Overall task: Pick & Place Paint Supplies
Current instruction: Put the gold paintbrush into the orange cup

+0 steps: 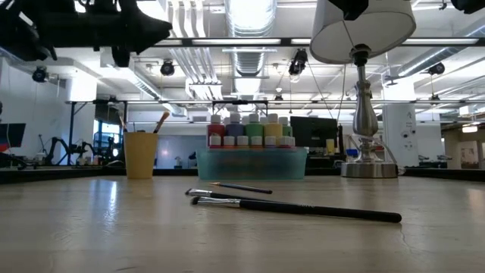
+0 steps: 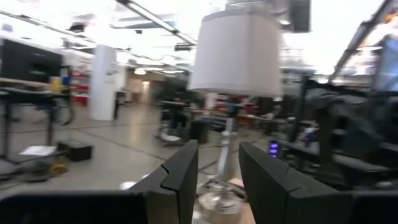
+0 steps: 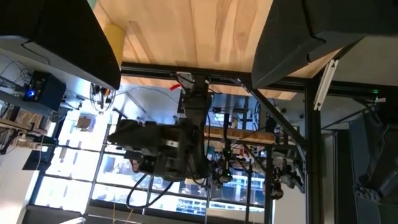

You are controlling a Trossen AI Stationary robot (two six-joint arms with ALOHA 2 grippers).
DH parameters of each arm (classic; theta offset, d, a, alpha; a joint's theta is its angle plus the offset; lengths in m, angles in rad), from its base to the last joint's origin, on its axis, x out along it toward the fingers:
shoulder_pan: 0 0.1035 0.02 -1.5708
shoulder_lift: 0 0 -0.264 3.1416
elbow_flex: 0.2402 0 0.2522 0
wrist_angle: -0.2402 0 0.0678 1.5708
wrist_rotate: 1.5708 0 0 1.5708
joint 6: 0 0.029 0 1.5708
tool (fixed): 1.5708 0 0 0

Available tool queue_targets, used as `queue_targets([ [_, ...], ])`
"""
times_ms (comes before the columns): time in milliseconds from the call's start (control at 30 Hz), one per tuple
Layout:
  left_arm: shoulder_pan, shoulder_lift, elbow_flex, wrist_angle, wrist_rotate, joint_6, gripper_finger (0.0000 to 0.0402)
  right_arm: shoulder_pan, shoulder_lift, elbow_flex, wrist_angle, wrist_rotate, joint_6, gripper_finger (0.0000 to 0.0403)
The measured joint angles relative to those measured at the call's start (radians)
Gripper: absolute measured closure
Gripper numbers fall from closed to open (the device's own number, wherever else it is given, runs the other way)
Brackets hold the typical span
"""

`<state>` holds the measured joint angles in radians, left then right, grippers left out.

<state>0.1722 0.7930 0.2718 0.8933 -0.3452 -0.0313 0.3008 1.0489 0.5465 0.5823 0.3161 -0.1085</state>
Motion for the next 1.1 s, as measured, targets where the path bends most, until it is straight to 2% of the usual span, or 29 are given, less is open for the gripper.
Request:
queue_targets([
  [133, -0.06, 0.006, 0.0, -0.028, 0.02, -0.002, 0.028, 0.0, 0.0, 0.0, 0.006, 0.0, 0.0, 0.0044],
  [333, -0.136, 0.065, 0.038, -0.194, 0.02, -0.005, 0.028, 0.0, 0.0, 0.0, 0.006, -0.001, 0.045, 0.0056],
  [533, -0.162, 0.125, 0.085, -0.198, 0.017, -0.054, 0.028, 0.0, 0.0, 0.0, -0.06, 0.003, 0.15, 0.0073],
  [667, -0.166, 0.145, 0.095, -0.198, 0.028, -0.058, 0.028, 0.0, 0.0, 0.0, -0.111, 0.078, 0.208, 0.0083],
  [767, -0.166, 0.152, 0.094, -0.201, 0.03, -0.066, 0.028, -0.001, 0.004, 0.0, -0.145, 0.088, 0.245, 0.0091],
  [900, -0.166, 0.155, 0.09, -0.2, 0.03, -0.073, 0.028, -0.004, 0.066, 0.008, -0.135, 0.087, 0.263, 0.0099],
  [1100, -0.166, 0.154, 0.088, -0.199, 0.03, -0.075, 0.028, -0.053, 0.291, 0.138, -0.145, 0.086, 0.276, 0.0108],
])
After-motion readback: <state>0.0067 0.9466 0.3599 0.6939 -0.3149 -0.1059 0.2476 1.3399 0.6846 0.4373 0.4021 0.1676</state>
